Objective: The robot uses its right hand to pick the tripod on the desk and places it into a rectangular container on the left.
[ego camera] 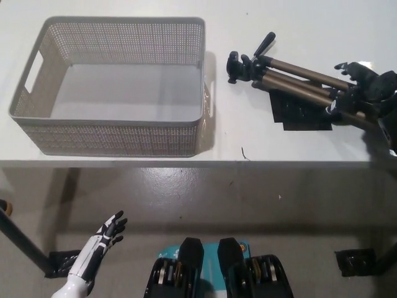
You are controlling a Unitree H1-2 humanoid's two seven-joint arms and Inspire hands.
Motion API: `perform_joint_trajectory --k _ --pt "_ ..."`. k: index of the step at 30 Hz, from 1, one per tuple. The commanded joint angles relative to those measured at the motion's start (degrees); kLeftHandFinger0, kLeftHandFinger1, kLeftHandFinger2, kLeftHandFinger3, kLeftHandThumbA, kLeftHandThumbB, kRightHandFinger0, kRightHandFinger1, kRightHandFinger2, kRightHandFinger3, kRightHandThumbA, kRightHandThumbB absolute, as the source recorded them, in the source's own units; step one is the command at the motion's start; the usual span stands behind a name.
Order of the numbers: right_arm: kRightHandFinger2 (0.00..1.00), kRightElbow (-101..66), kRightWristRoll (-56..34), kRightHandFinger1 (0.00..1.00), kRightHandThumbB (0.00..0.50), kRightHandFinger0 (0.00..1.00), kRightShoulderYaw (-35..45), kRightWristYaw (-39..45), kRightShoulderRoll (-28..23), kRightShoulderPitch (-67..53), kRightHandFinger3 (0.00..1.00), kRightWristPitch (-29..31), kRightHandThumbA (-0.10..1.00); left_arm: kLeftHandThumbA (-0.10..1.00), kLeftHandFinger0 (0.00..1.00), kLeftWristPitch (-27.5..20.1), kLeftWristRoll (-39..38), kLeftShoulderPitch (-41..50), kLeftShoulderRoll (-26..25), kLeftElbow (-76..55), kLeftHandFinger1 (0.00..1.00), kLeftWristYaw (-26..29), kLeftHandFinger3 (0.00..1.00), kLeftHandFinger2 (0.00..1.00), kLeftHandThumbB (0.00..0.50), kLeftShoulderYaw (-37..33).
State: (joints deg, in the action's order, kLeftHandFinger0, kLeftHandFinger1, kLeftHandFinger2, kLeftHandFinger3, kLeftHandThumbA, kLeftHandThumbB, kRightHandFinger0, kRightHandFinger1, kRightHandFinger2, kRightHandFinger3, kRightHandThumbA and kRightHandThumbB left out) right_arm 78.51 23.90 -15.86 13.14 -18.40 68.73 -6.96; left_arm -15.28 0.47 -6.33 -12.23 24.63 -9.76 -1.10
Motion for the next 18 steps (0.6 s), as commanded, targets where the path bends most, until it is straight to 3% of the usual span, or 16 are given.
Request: perform_joint_trajectory --k 1,5,6,7,8,9,10,11,12,13,14,16,17,18 --pt "1.00 1.9 -2.1 1.00 0.500 1.00 0.5 1.0 1.2 0.9 1.00 3.5 1.00 1.00 1.00 -1.8 -0.9 -1.2 -0.7 -1.4 1.00 -1.3 1.00 1.00 0.500 -0.2" --pt "1.00 2.8 2.0 1.00 0.462 1.00 -4.0 1.8 2.5 -0.9 1.00 2.6 0.80 1.00 1.00 -2.1 -0.5 -1.1 -0.6 -1.1 1.00 -1.3 1.00 1.00 0.500 -0.2" --pt "1.00 2.9 3.5 1.00 0.461 1.00 -5.6 0.0 2.9 -1.3 1.00 2.0 0.67 1.00 1.00 -2.1 -0.4 -1.1 -0.7 -1.1 1.00 -1.3 1.00 1.00 0.500 -0.2" --pt "1.00 3.0 3.7 1.00 0.375 1.00 -6.3 -2.5 3.1 -1.9 1.00 1.4 0.43 1.00 1.00 -2.1 -0.3 -0.8 -0.5 -1.1 1.00 -1.2 1.00 1.00 0.500 -0.3" --pt "1.00 3.0 3.8 1.00 0.389 1.00 -6.7 -5.2 3.3 -2.4 1.00 1.0 0.31 1.00 1.00 -1.9 -0.1 -0.6 -0.5 -1.4 1.00 -1.2 1.00 1.00 0.500 -0.4" --pt "0.85 2.8 6.2 0.81 0.233 0.72 -9.2 -11.5 3.6 -3.4 0.78 1.6 0.00 1.00 1.00 -2.2 -0.1 -0.6 -0.6 -1.4 1.00 -1.3 1.00 1.00 0.500 -0.4" --pt "0.38 2.4 7.5 0.31 0.181 0.21 -10.6 -17.1 3.4 -4.4 0.47 3.1 -0.10 1.00 1.00 -2.7 -0.1 -0.8 -0.8 -1.2 1.00 -1.4 1.00 1.00 0.500 -0.4" --pt "0.40 2.2 7.3 0.26 0.180 0.07 -10.8 -19.3 3.2 -4.9 0.47 3.9 -0.10 1.00 1.00 -2.9 0.1 -0.9 -0.9 -1.1 1.00 -1.5 1.00 1.00 0.500 -0.5" --pt "0.50 2.2 6.9 0.27 0.174 0.01 -10.7 -20.0 3.1 -5.0 0.49 4.3 -0.10 1.00 1.00 -3.0 0.0 -0.9 -0.9 -0.9 1.00 -1.5 1.00 1.00 0.500 -0.5" --pt "0.67 2.1 6.8 0.41 0.161 0.05 -10.8 -20.8 2.9 -4.9 0.56 5.1 -0.10 1.00 1.00 -2.9 0.1 -1.1 -1.0 -0.9 1.00 -1.5 1.00 1.00 0.500 -0.5" --pt "0.77 2.0 6.6 0.50 0.170 0.09 -10.7 -22.1 2.6 -4.8 0.65 6.2 -0.10 1.00 1.00 -2.7 0.4 -1.4 -1.1 -1.0 1.00 -1.3 1.00 1.00 0.500 -0.5" --pt "0.84 1.9 5.9 0.56 0.186 0.09 -10.1 -24.0 2.2 -4.8 0.75 7.8 -0.10 1.00 1.00 -2.2 0.4 -1.5 -1.2 -1.2 1.00 -1.3 1.00 1.00 0.500 -0.5" --pt "0.91 1.9 5.9 0.64 0.187 0.18 -10.3 -24.3 2.1 -4.6 0.82 8.0 -0.10 1.00 1.00 -1.7 0.8 -1.3 -1.1 -1.6 1.00 -1.0 1.00 1.00 0.500 -0.5" --pt "0.90 2.0 5.7 0.63 0.189 0.18 -10.2 -25.0 1.7 -4.7 0.82 8.9 -0.10 1.00 1.00 -2.2 0.4 -1.5 -0.9 -1.4 1.00 -1.3 1.00 1.00 0.500 -0.5"
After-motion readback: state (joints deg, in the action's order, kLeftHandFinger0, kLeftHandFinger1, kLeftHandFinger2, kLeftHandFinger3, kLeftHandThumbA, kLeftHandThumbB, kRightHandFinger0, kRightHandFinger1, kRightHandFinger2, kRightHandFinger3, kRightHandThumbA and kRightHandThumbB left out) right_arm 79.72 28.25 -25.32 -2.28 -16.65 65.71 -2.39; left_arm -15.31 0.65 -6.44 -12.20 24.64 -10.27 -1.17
